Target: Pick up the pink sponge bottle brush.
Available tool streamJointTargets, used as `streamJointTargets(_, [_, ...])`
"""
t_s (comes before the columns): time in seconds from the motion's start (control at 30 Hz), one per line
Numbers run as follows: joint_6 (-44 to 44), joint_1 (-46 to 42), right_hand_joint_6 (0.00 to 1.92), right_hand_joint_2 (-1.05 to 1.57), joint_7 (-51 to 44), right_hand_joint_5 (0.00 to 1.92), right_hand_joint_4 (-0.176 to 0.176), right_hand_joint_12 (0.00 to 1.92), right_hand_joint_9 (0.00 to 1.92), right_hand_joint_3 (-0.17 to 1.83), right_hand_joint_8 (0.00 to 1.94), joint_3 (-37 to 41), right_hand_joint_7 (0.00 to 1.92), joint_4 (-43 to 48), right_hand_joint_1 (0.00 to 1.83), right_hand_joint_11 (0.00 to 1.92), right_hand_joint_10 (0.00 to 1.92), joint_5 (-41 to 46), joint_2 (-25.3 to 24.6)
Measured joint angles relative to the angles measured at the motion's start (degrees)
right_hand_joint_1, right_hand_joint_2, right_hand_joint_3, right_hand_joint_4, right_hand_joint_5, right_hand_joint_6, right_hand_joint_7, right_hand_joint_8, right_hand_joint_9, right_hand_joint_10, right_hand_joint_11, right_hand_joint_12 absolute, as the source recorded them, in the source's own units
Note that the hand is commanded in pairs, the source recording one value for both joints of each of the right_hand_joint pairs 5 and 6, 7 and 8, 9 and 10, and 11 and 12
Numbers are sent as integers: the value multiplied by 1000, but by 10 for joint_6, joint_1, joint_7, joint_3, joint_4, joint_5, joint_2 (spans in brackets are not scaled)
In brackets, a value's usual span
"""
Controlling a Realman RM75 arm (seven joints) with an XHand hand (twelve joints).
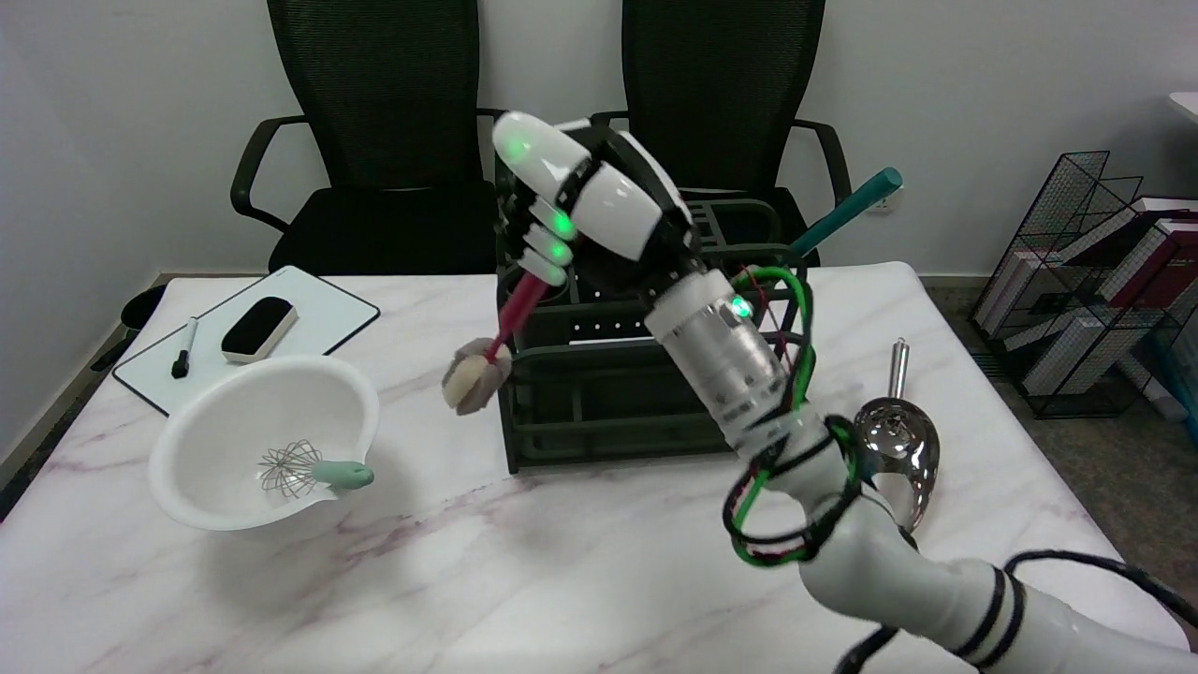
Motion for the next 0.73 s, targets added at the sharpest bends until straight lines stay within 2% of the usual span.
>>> streamJointTargets(0.07, [31,-25,1920,1571,2,1920,0,1920,1920,990,1920,-4,1920,5,979,1920,1920,-22,8])
streamJointTargets(0.2, [78,-70,1920,1571,4,1920,0,1920,1920,1114,1920,-12,1920,12,961,1920,1920,-54,19])
streamJointTargets(0.73, [252,-235,1920,1571,6,1920,0,1920,1920,1296,1920,-32,1920,3,865,1920,1920,-141,26])
